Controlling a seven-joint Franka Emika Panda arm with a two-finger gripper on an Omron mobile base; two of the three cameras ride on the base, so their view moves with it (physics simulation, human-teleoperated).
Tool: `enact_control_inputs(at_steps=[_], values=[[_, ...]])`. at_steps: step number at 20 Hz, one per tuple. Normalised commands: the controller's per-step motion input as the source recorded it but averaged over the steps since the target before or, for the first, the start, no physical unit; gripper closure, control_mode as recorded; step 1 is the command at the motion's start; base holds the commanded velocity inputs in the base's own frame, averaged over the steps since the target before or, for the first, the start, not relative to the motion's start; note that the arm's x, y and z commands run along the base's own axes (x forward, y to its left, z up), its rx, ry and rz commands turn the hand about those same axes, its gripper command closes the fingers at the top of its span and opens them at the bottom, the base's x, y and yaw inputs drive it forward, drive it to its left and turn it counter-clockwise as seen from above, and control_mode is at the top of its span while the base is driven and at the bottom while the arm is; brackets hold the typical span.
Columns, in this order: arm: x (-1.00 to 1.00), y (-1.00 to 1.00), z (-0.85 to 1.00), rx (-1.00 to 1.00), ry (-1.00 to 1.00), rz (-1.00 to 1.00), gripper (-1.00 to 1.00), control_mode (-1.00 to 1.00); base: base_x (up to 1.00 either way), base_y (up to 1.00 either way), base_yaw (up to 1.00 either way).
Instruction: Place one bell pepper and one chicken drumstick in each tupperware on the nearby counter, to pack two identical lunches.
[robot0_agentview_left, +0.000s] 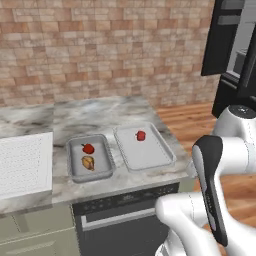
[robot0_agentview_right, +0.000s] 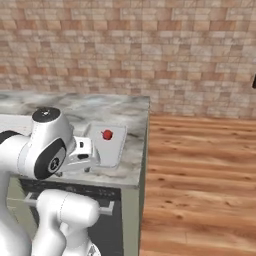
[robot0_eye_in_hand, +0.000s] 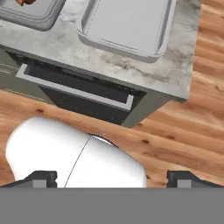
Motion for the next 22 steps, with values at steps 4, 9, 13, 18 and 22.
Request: enact_control_inputs(at_steps=[4, 9, 13, 18, 22], values=[[0.0, 0.0, 0.0, 0.0, 0.0, 0.0, -1.0, 1.0, -1.0, -0.99, -0.07], [0.0, 0.0, 0.0, 0.0, 0.0, 0.0, -1.0, 1.0, -0.88, -1.0, -0.12], [0.0, 0.0, 0.0, 0.0, 0.0, 0.0, -1.0, 1.0, -0.24, -1.0, -0.06], [0.0, 0.0, 0.0, 0.0, 0.0, 0.0, -1.0, 1.0, 0.22, -1.0, -0.06], [0.0, 0.0, 0.0, 0.0, 0.0, 0.0, -1.0, 1.0, 0.95, -0.5, -0.05]])
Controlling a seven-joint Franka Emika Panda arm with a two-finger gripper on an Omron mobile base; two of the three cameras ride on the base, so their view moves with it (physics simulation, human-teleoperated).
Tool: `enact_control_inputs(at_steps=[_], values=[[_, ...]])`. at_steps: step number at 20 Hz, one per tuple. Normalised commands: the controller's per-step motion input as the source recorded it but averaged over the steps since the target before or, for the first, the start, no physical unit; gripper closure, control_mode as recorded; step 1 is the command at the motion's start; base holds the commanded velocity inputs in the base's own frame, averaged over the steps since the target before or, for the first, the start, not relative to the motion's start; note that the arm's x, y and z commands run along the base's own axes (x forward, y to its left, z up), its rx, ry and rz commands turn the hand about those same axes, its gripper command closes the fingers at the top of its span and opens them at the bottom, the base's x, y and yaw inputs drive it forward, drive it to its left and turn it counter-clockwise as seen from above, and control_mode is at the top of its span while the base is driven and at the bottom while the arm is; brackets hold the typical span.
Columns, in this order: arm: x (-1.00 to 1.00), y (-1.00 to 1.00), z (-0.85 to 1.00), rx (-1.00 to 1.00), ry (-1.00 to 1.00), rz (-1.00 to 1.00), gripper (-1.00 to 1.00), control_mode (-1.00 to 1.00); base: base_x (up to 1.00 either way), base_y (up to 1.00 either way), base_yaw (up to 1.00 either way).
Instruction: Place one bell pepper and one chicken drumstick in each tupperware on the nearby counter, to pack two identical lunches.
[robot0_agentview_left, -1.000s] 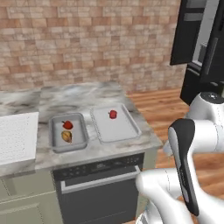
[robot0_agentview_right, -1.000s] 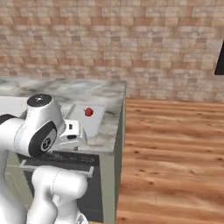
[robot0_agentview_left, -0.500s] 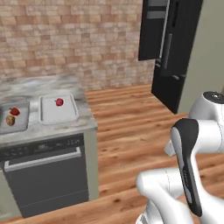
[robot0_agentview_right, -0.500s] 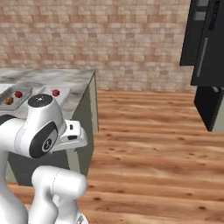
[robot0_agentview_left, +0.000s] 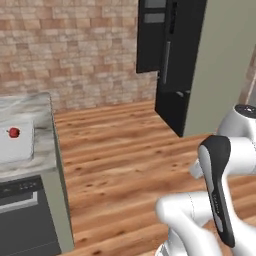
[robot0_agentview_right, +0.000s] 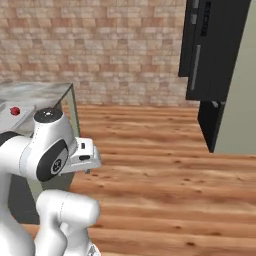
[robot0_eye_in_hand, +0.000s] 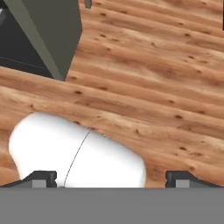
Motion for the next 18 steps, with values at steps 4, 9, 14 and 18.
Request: enact_control_inputs(at_steps=[4, 9, 14, 18], values=[[0.0, 0.0, 0.0, 0.0, 0.0, 0.0, -1.0, 1.0, 1.0, 0.0, -0.05], [0.0, 0.0, 0.0, 0.0, 0.0, 0.0, -1.0, 1.0, 1.0, 0.22, -0.08], [0.0, 0.0, 0.0, 0.0, 0.0, 0.0, -1.0, 1.0, 1.0, 0.08, -0.13], [0.0, 0.0, 0.0, 0.0, 0.0, 0.0, -1.0, 1.0, 1.0, 0.07, -0.18]])
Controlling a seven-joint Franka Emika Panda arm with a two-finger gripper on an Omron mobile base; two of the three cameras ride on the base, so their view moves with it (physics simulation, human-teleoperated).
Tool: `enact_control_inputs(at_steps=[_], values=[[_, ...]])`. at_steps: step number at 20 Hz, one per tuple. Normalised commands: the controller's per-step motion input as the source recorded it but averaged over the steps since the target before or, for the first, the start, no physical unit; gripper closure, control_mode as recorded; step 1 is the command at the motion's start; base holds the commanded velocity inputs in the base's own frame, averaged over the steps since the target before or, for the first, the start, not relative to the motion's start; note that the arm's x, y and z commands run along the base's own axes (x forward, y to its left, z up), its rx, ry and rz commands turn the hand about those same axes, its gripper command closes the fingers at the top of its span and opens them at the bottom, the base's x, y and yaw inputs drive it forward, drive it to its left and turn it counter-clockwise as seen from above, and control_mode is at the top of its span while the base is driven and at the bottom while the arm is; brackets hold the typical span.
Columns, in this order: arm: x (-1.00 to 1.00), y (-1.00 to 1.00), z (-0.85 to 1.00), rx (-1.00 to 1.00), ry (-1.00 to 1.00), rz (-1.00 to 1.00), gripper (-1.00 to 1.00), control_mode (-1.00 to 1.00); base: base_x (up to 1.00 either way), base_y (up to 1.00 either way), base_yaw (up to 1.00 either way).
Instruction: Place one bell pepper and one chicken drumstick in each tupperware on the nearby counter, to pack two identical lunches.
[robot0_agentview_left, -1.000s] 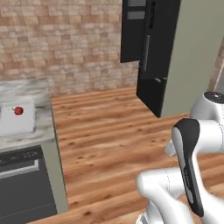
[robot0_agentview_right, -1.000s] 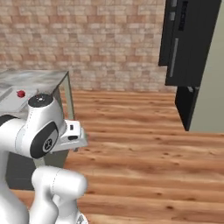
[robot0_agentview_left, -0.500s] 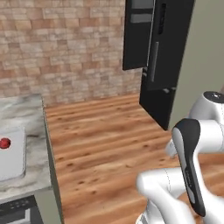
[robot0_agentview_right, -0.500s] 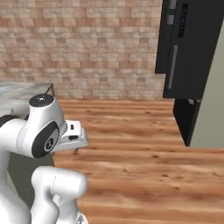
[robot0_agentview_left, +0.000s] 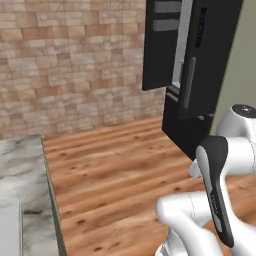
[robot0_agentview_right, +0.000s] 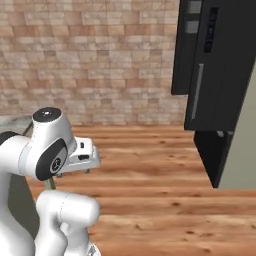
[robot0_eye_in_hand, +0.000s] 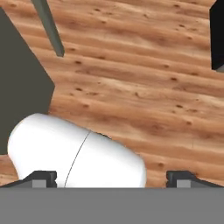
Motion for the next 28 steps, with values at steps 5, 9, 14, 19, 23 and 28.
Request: enact_control_inputs(at_steps=[5, 9, 14, 19, 23, 28], values=[[0.0, 0.0, 0.0, 0.0, 0.0, 0.0, -1.0, 1.0, 1.0, 0.12, -0.24], [0.0, 0.0, 0.0, 0.0, 0.0, 0.0, -1.0, 1.0, 1.0, 0.0, -0.36], [0.0, 0.0, 0.0, 0.0, 0.0, 0.0, -1.0, 1.0, 1.0, 0.09, -0.4], [0.0, 0.0, 0.0, 0.0, 0.0, 0.0, -1.0, 1.0, 1.0, 0.45, -0.37], [0.0, 0.0, 0.0, 0.0, 0.0, 0.0, -1.0, 1.0, 1.0, 0.49, -0.37], [0.0, 0.0, 0.0, 0.0, 0.0, 0.0, -1.0, 1.0, 0.88, 0.15, -0.45]])
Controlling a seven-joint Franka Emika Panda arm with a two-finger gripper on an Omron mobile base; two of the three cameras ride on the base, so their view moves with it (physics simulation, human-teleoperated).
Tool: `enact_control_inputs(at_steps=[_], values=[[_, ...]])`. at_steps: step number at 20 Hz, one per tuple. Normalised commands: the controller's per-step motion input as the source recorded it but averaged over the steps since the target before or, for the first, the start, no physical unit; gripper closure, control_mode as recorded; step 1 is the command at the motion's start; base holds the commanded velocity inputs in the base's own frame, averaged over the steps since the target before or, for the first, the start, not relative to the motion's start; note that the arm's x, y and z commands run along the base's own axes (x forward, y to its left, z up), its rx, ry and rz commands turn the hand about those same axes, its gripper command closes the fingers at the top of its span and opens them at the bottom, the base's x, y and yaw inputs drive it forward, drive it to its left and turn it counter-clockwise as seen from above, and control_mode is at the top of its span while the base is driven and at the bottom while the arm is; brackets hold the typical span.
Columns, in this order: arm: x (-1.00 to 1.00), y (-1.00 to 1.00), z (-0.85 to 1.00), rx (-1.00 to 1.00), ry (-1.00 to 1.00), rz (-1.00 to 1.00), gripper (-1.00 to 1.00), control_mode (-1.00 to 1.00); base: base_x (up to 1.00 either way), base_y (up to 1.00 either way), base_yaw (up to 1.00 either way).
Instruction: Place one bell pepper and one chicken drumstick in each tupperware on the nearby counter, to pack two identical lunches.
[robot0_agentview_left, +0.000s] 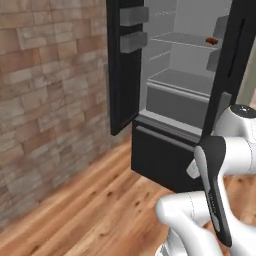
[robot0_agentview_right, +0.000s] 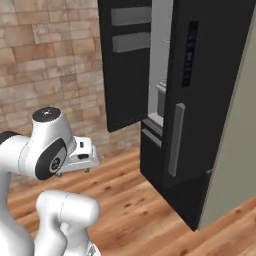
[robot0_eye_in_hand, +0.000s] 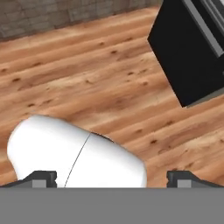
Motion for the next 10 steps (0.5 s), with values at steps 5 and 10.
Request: enact_control_inputs(at_steps=[5, 10], values=[[0.0, 0.0, 0.0, 0.0, 0.0, 0.0, -1.0, 1.0, 0.83, 0.15, -0.49], [0.0, 0.0, 0.0, 0.0, 0.0, 0.0, -1.0, 1.0, 0.81, 0.47, -0.54]])
